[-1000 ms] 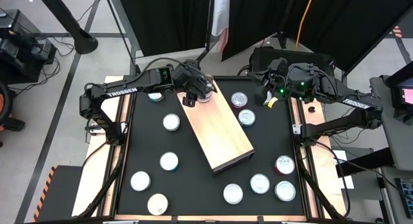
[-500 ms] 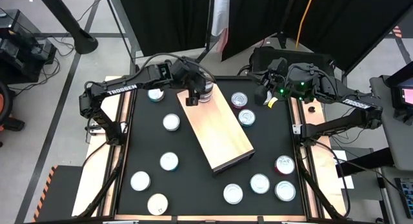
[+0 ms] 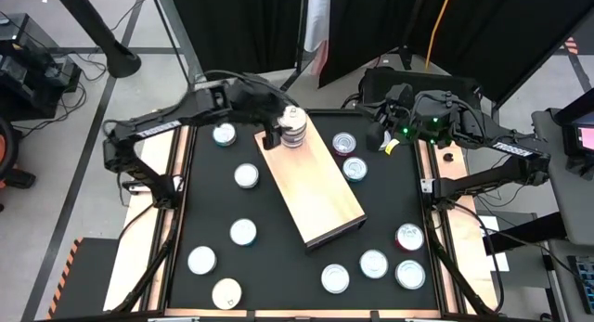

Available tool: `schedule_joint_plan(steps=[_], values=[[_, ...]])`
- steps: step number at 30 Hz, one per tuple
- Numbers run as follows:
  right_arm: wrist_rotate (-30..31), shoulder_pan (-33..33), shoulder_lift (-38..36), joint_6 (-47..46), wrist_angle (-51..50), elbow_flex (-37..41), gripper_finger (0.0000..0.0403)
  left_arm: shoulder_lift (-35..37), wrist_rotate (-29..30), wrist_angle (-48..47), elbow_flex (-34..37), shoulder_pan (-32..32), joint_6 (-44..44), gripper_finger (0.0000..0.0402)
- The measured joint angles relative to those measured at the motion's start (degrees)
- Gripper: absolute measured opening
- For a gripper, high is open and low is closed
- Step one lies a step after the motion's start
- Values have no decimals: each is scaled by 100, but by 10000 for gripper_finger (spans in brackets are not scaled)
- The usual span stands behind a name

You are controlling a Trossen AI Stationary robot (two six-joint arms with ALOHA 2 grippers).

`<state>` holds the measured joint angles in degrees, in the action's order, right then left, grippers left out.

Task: Stack canned seafood by type on shelf
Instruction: Stack the blue-pink tuna can on top of the stacked blue-pink tuna can on the shelf

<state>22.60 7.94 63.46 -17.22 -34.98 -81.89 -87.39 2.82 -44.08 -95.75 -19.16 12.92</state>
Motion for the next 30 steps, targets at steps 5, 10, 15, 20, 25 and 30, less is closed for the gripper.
schedule_joint_plan(steps=[5,10,15,20,25,30], values=[[-191,0,0,-428,-28,0,4,671,-318,-378,-523,277,-2151,331],[-583,0,0,-764,-124,2,4,1224,-691,-727,-602,1496,-3742,314],[-1111,-23,0,-1334,-172,2,4,1269,-90,-1802,-592,3461,-4807,259],[-1382,-322,20,-2103,-31,2,4,1012,1219,-1999,-454,5322,-5623,163],[-1184,-903,70,-2572,580,4,4,857,2136,-2052,500,6660,-7335,42],[-636,-1455,216,-2712,1209,2,4,748,2697,-1039,1587,7700,-8482,6]])
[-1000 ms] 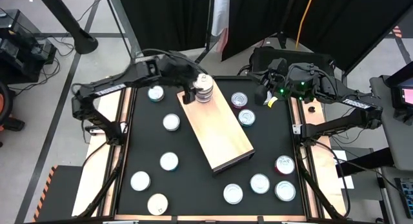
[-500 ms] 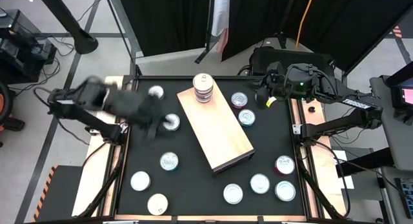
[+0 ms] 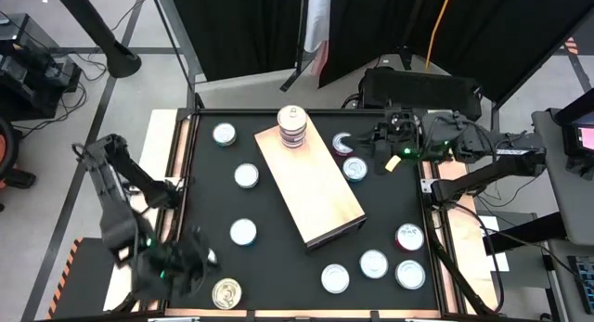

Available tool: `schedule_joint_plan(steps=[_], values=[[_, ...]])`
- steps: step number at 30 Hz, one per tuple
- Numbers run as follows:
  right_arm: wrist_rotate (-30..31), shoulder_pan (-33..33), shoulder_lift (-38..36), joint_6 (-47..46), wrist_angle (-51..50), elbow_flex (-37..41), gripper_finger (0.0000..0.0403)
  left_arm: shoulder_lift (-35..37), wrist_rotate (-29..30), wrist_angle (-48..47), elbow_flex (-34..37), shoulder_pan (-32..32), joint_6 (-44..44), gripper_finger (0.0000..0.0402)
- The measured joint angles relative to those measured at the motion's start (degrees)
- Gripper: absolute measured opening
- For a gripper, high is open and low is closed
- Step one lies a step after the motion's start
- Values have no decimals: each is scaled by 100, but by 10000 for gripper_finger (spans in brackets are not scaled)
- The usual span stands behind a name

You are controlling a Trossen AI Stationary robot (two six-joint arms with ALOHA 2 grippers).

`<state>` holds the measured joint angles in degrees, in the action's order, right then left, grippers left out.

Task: Stack canned seafood by type on shelf
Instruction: Stack the blue-pink tuna can on top of the stacked blue-pink tuna can on the shelf

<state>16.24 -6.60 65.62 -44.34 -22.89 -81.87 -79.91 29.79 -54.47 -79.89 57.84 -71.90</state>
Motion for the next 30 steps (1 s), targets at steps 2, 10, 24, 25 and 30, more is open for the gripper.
schedule_joint_plan(steps=[2,10,24,25,30], values=[[85,-128,110,-72,105,0,4,-98,251,226,422,276,-153,4],[142,-493,580,-605,512,0,4,-555,425,1698,1918,887,-867,2],[145,-964,903,-862,467,0,4,-1650,194,2775,2311,1093,-883,1],[145,-973,902,-883,467,0,4,-1637,133,2802,2311,1095,-885,1],[145,-1072,901,-903,434,0,4,-1493,58,2818,2161,1152,-881,0]])
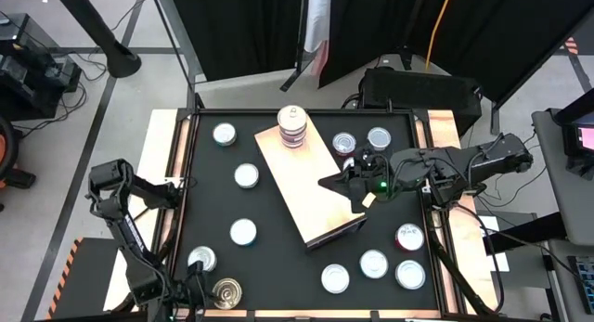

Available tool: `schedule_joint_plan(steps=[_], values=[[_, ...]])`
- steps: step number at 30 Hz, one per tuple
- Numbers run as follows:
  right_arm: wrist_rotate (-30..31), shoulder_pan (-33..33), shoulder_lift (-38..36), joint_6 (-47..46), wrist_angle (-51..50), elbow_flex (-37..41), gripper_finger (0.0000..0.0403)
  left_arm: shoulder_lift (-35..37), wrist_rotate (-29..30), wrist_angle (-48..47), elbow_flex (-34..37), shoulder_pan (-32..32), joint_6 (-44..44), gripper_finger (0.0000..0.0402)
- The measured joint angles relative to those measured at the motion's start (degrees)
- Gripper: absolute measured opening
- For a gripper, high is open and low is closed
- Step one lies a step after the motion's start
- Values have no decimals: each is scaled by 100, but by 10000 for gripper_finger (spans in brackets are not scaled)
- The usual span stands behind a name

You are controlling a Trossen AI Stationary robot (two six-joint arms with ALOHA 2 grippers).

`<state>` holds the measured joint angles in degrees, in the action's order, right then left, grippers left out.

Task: Stack canned seafood by type on shelf
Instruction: Stack the blue-pink tuna can on top of the stacked blue-pink tuna can on the shelf

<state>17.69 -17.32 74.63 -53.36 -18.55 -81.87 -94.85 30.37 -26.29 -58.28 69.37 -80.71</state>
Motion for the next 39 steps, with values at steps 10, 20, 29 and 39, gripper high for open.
schedule_joint_plan(steps=[10,20,29,39], values=[[2,-46,0,9,-267,0,4,-212,-295,-439,-26,168,-275,0],[0,-46,0,23,-284,0,4,-278,-369,-471,-26,168,-303,0],[-2,-46,0,44,-362,0,4,-558,-551,-396,-55,242,-773,0],[-22,-46,-2,68,-441,0,4,-680,-808,-962,-2,388,-1798,0]])
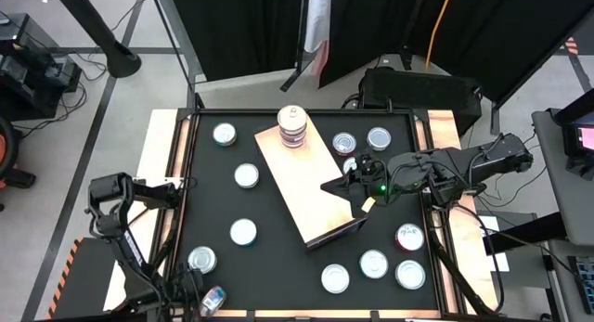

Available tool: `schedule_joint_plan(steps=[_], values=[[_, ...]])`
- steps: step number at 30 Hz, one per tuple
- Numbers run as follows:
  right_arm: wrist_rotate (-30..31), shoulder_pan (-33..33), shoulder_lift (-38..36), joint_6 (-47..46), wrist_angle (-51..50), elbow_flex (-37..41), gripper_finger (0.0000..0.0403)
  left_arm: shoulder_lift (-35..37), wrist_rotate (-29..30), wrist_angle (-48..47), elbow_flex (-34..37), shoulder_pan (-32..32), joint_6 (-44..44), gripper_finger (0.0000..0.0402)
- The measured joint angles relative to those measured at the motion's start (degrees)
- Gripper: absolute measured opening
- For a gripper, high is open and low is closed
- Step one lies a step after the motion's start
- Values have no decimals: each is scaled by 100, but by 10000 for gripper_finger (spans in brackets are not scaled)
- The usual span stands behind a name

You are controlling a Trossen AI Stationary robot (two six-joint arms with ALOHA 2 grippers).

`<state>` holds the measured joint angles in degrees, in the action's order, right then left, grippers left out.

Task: Stack canned seafood by type on shelf
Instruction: Stack the blue-pink tuna can on top of the stacked blue-pink tuna can on the shelf

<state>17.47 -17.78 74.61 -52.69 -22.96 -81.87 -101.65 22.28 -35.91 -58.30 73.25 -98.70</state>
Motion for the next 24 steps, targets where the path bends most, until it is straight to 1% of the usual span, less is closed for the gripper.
schedule_joint_plan(steps=[4,6,9,11,13,15,16,18,19,21,24], values=[[-41,0,-1,0,-9,0,4,24,-56,89,-20,-11,-80,0],[-122,0,0,0,-9,0,4,36,-319,-74,-20,-15,-413,0],[-133,0,0,-4,-11,0,4,297,-945,-443,-20,-10,-1073,0],[-133,0,-2,-4,-11,0,4,602,-1060,-661,-42,8,-1343,0],[-131,6,-1,-7,-11,0,4,987,-944,-1059,-191,15,-1617,0],[-123,18,-2,-9,-13,0,4,1360,-403,-1371,-327,52,-2018,1],[-122,23,-2,-8,-14,0,4,1513,-102,-1357,-388,78,-2197,5],[-105,37,-2,-5,-30,0,4,1715,335,-1182,-548,92,-2169,28],[-105,50,-2,-6,-41,0,4,1800,373,-1110,-633,57,-2073,45],[-103,48,-2,-17,-72,0,4,1840,232,-1069,-816,-39,-1938,93],[-103,48,-2,-17,-76,0,4,1754,-37,-1078,-1063,-118,-1753,184]])
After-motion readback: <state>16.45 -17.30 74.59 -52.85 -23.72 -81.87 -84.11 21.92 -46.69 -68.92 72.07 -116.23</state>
